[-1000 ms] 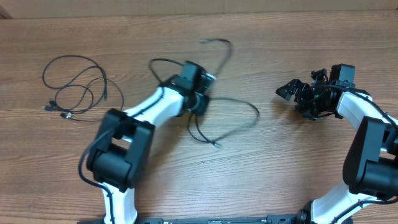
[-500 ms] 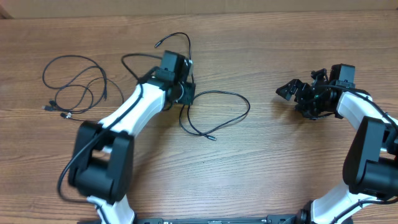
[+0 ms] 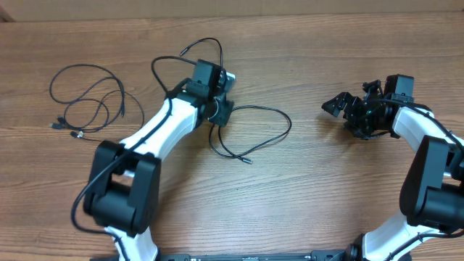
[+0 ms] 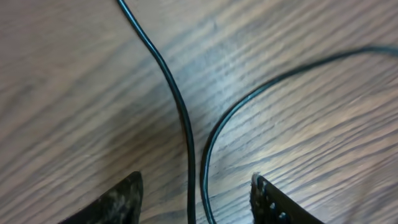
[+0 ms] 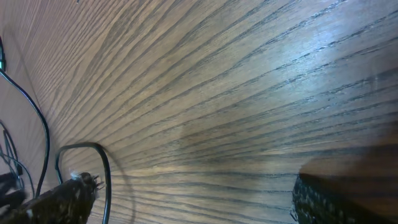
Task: Untangle cables
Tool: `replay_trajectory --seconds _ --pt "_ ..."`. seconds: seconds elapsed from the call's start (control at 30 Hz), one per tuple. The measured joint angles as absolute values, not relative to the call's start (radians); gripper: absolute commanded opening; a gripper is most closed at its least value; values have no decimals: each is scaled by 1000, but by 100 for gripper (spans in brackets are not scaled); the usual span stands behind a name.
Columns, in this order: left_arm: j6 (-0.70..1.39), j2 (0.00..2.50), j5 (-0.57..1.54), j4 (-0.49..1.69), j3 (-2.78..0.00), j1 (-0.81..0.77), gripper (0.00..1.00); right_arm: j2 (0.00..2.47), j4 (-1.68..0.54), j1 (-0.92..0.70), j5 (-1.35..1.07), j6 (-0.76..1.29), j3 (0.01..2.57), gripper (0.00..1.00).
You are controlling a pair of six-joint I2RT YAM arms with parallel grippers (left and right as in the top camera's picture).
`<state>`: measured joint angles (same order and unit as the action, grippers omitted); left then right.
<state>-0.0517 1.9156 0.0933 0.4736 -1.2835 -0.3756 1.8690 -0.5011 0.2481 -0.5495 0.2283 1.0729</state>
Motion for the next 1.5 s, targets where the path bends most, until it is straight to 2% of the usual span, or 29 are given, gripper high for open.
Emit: replay_trajectory --seconds 0.13,0.37,0.63,1.07,1.2,1.27,1.37,1.5 --pt "-83 1994 120 448 -1283 -380 51 1869 -501 248 -550 228 1073 100" --pt "-111 2035 154 416 -1290 -380 36 1869 -500 248 -550 228 1073 100" --pt "-139 2041 143 410 -1295 -407 38 1869 -501 248 -550 228 1073 100" --pt "-191 2047 -37 366 -1297 -523 37 1869 -500 248 -550 228 1073 100" --pt "-194 2056 -48 358 -1303 -523 43 1869 -500 248 -550 229 1073 100" --pt "-194 2065 -47 350 -1313 -523 39 1869 -500 248 -550 228 1073 100" --pt "-195 2080 -39 343 -1328 -523 24 1869 -500 248 -550 228 1073 100" --pt "-199 2095 -35 335 -1340 -524 23 1869 -500 248 -550 228 1073 100"
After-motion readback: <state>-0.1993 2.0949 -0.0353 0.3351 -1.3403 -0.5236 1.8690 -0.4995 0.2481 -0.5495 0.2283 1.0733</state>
